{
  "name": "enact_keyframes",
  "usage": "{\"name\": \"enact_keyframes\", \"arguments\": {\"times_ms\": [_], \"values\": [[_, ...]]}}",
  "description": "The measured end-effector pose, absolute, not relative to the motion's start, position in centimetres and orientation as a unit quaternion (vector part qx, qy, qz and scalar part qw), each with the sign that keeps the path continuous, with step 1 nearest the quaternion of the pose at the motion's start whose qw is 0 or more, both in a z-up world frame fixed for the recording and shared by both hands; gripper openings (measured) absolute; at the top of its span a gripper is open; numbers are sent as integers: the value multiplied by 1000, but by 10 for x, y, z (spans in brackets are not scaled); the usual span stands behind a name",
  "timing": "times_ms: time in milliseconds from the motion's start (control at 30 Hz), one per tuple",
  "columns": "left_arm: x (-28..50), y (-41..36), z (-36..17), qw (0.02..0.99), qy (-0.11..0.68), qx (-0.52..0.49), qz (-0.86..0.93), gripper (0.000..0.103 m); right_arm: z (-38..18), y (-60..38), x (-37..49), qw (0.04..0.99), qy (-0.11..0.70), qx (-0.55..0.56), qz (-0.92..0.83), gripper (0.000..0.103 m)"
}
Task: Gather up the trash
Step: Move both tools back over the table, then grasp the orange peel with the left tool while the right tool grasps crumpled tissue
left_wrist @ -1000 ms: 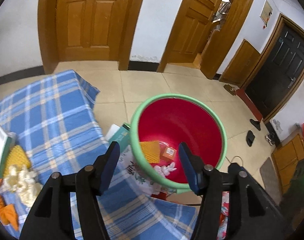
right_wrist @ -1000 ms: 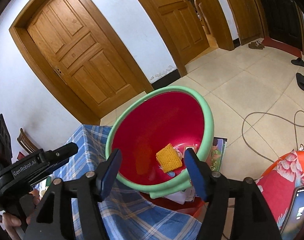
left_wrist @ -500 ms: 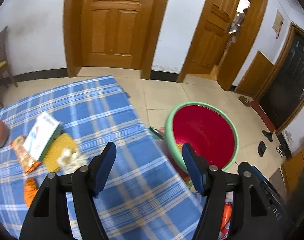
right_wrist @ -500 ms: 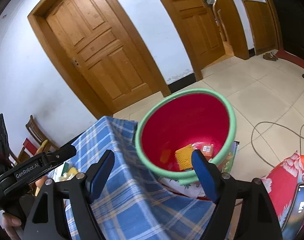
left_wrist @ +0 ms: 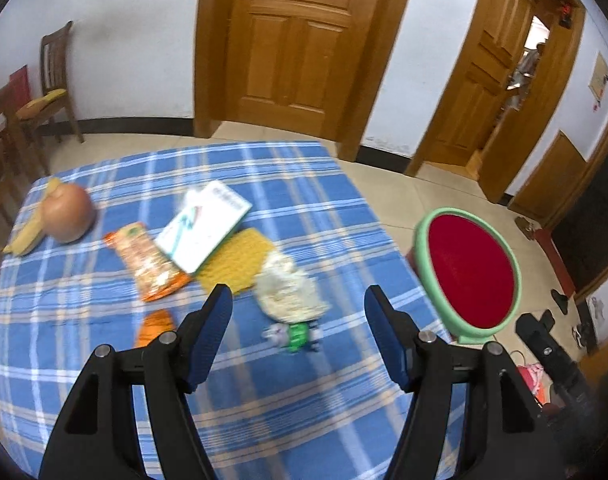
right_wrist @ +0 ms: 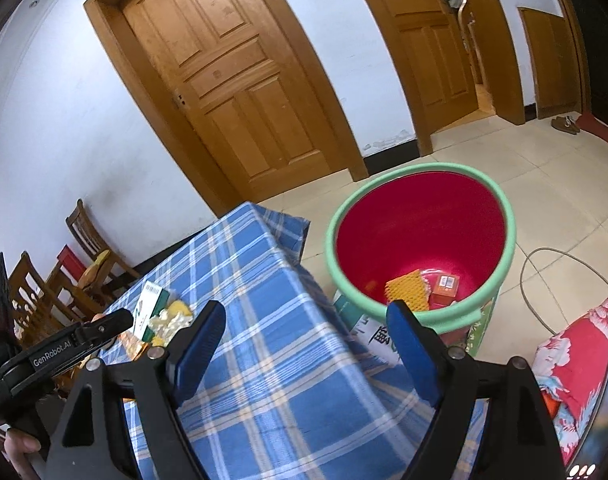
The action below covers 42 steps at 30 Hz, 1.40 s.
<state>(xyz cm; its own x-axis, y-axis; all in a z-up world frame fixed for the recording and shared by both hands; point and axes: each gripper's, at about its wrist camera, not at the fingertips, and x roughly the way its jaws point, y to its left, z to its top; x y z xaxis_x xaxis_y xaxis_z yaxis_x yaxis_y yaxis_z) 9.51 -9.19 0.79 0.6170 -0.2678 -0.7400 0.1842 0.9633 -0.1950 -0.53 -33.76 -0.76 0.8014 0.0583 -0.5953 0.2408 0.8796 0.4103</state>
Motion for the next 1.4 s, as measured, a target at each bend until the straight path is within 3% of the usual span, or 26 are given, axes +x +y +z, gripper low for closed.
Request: {"name": "enact_keyframes", "arguments": {"times_ms": [567, 1067, 1233, 1400], "values": [[99, -15, -41, 883, 462, -64, -48, 68, -11, -298, 4, 916, 334, 220, -32, 92], [111, -10, -80, 864, 493, -73, -66, 68, -23, -278, 20, 908, 365, 205, -31, 97], [111, -11, -79, 868, 484, -75, -79, 49, -25, -270, 26, 906, 372, 200, -26, 98], [112, -7, -79, 868, 481, -89, -88, 39, -27, -257, 34, 905, 379, 193, -14, 98]]}}
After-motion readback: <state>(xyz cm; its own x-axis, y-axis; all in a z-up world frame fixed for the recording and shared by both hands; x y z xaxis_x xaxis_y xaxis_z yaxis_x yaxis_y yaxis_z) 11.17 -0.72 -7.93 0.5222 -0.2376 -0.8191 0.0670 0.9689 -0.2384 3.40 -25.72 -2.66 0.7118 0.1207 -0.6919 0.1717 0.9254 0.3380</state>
